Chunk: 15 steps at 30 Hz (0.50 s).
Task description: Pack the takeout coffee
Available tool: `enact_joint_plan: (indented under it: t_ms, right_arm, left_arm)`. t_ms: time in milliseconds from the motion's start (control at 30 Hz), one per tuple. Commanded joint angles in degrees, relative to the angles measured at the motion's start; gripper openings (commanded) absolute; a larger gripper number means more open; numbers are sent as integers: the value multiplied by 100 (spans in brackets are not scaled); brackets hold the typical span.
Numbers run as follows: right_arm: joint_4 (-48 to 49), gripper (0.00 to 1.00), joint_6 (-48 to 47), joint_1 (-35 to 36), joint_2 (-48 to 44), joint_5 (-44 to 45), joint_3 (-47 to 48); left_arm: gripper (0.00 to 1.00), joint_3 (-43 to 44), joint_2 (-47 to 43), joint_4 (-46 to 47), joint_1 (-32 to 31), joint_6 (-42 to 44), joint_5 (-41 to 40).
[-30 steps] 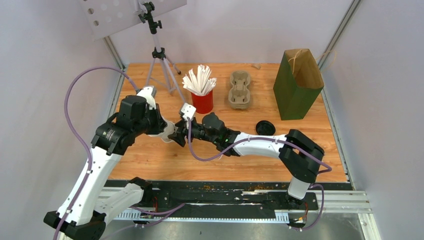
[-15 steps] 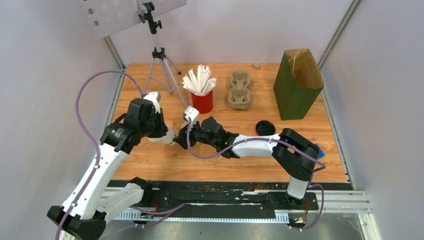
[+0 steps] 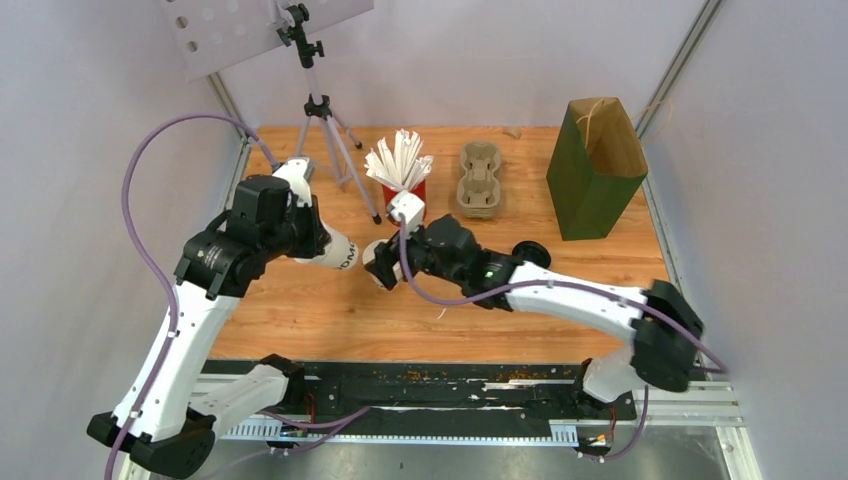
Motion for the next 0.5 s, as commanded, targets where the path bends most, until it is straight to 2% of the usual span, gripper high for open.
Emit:
enact_joint_plan:
  t_ms: [0, 133, 300, 400, 467]
  right_arm:
    - [-1616, 75, -94, -26, -1351, 711, 329]
    - [-2152, 81, -118, -27, -2447, 1130, 123]
    - [-2496, 90, 24, -18, -3650, 1542, -212]
    - [-2578, 91, 130, -17, -4340, 1642, -382]
    - [-2589, 91, 157, -22, -4724, 1798, -460]
  left_arm:
    - [0, 174, 162, -180, -136, 169, 573]
    - [0, 157, 451, 36, -1045, 29, 246]
    - [0, 536, 1028, 478, -1833, -128, -40]
    - [0, 707, 1321, 938, -2198, -82, 53]
    - [0, 511, 1457, 1531, -2318, -41, 328]
